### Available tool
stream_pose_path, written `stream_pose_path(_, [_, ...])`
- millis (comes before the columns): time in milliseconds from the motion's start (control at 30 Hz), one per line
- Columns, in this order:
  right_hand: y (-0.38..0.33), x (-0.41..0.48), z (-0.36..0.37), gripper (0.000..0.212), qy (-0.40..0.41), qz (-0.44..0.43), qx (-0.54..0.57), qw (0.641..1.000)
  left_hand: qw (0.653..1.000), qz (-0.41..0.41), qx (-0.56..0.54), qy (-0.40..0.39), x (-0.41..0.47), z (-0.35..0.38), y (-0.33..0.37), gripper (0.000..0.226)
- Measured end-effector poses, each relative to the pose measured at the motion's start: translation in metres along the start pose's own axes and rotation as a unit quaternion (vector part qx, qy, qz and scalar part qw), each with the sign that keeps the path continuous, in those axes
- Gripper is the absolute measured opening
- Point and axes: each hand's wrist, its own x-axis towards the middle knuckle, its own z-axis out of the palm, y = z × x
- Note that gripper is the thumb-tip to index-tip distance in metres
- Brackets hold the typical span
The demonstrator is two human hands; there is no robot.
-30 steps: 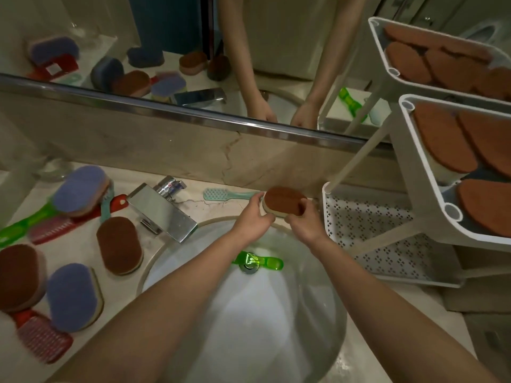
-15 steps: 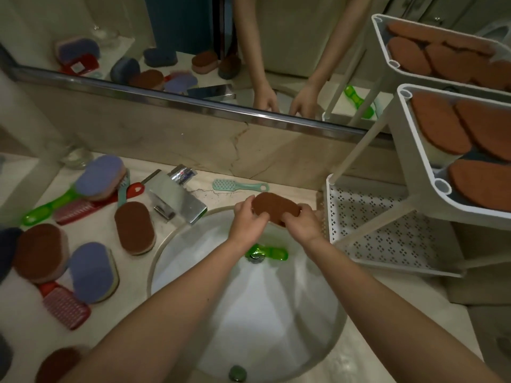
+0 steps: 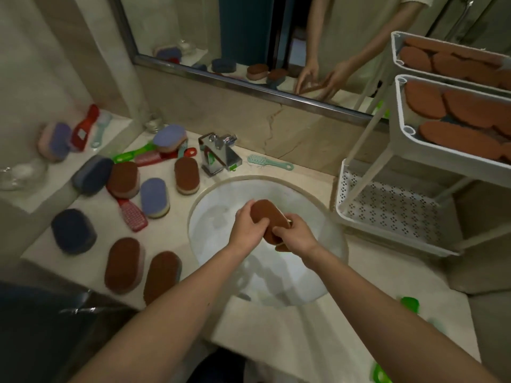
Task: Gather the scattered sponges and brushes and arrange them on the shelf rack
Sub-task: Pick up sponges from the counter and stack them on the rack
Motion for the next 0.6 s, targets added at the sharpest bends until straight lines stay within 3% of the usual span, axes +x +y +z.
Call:
stream_pose_path(133, [0.010,-0.042,0.008,0.035,-0.040,-0.037,0.018,0.998,0.999,-0.013,-0.020,0.027,-0.049,-0.008,-0.011,0.066])
stream_pose_path(367, [0.024,-0.094,0.034,0.027,-0.112,-0.067,0.030,0.991,0.987,-0.094,-0.127,-0.004,-0.132,-0.034,-0.019,0.078])
stream_pose_path(600, [0.013,-0.134,0.081,0.028,-0.200,-0.113,-0.011,0.973,0.979,-0.119,-0.155,0.064,-0.177,-0.082,-0.035,0.093])
